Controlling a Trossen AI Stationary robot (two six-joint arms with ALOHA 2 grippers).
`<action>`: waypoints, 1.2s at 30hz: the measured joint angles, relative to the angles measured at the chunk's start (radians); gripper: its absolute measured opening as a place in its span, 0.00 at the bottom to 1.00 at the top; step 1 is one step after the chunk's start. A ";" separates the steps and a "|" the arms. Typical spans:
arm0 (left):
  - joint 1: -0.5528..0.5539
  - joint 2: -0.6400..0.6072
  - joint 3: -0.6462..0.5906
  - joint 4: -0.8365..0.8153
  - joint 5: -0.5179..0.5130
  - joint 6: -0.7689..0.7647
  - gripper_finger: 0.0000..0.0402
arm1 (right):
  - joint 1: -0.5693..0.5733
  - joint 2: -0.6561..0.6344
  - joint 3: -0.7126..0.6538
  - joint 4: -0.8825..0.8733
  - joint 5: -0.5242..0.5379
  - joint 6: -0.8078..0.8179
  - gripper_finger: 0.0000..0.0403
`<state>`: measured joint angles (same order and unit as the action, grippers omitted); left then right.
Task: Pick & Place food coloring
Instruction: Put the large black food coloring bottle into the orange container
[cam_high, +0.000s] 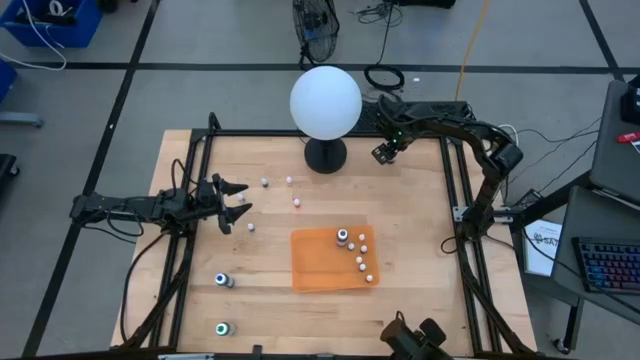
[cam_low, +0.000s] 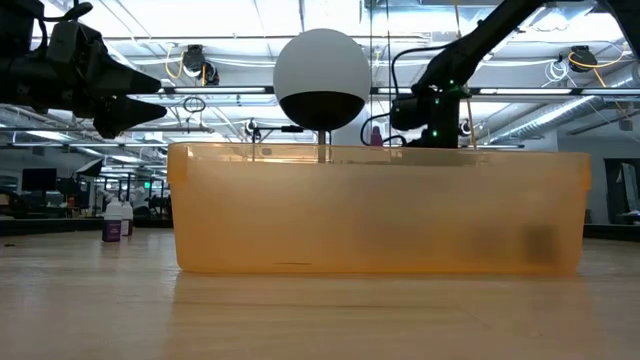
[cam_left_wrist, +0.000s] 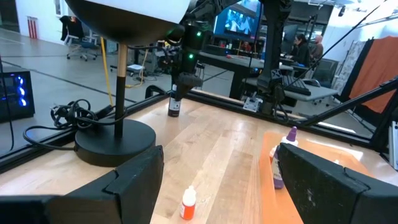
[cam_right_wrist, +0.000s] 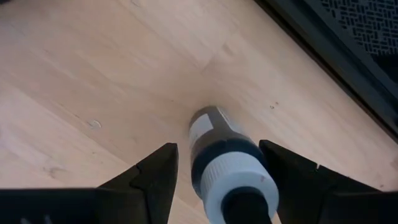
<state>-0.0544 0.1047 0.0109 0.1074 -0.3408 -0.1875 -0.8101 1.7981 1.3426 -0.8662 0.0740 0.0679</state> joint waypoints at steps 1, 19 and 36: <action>0.000 0.000 0.000 0.000 0.000 0.000 0.77 | 0.000 0.000 0.000 -0.001 0.000 0.001 0.52; 0.000 0.000 0.000 0.000 0.000 0.000 0.77 | 0.000 0.000 0.000 -0.004 0.001 0.007 0.52; 0.000 0.000 0.000 0.000 0.000 0.000 0.77 | 0.000 -0.001 0.001 -0.015 0.001 0.005 0.33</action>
<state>-0.0540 0.1047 0.0109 0.1074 -0.3408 -0.1878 -0.8097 1.7969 1.3433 -0.8815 0.0746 0.0729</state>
